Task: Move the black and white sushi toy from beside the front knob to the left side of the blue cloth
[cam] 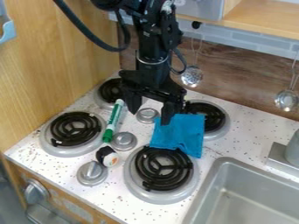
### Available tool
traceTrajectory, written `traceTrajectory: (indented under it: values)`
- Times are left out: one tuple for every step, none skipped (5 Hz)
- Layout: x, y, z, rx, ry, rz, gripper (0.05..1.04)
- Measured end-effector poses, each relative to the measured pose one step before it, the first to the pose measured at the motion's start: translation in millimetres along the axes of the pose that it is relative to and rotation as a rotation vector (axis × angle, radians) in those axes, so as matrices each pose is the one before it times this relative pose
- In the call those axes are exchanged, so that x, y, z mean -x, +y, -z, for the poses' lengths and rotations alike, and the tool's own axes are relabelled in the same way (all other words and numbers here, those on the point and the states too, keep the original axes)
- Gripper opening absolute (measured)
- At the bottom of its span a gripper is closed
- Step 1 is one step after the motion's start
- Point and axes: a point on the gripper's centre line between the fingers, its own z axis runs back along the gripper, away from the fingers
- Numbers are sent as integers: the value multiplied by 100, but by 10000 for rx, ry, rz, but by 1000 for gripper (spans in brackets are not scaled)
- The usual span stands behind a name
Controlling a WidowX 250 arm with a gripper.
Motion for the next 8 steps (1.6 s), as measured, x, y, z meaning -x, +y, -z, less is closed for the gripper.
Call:
traceTrajectory:
  values:
    - [589, -71, 897, -33, 319, 101, 1005]
    - [568, 1578, 643, 131, -17, 557, 1005]
    - [-32, 3703, 136, 506, -138, -397, 1005]
    - [381, 1844, -116, 471, 82, 584, 1005]
    - [-407, 1259, -828, 157, -38, 413, 1005]
    - [89, 720, 1095, -355, 90, 541, 1005]
    - [479, 461, 1368, -344, 60, 246, 1005]
    - [701, 273, 972, -298, 121, 154, 1005]
